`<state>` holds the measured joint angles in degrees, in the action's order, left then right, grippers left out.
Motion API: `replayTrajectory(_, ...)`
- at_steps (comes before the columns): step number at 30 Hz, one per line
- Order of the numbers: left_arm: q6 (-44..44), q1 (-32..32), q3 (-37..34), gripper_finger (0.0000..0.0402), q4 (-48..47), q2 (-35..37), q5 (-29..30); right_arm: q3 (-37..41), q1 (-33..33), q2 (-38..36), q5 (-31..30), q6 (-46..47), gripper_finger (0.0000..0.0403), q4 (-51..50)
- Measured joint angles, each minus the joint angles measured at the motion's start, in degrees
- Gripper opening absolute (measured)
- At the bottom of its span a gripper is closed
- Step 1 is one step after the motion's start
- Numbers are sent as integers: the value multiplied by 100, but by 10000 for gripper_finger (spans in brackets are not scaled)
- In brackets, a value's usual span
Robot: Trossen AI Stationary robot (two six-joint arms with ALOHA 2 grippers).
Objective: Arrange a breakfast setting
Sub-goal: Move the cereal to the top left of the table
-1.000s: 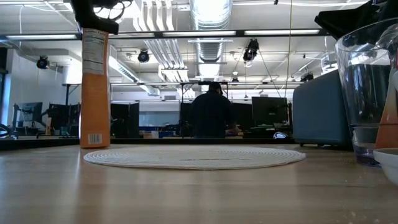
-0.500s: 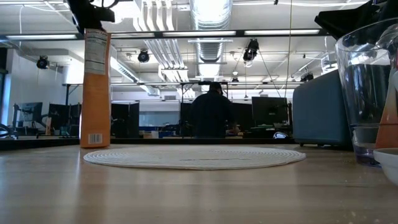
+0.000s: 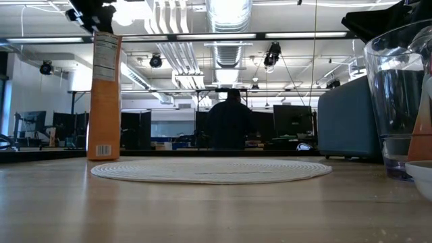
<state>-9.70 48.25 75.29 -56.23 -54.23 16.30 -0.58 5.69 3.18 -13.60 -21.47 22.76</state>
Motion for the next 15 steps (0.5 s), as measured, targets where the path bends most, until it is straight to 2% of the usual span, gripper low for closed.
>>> replayTrajectory(2, 439, -100, 0, 178, -2, 128, -227, 0, 0, -2, 1, 0, 107, 1)
replayTrajectory(8, 2239, -359, 2, 178, -56, 422, -1489, 0, 0, -2, 1, 0, 107, 1)
replayTrajectory(15, 3172, -1236, -120, 178, -334, 548, -1588, 2, 1, -2, 1, 0, 107, 1)
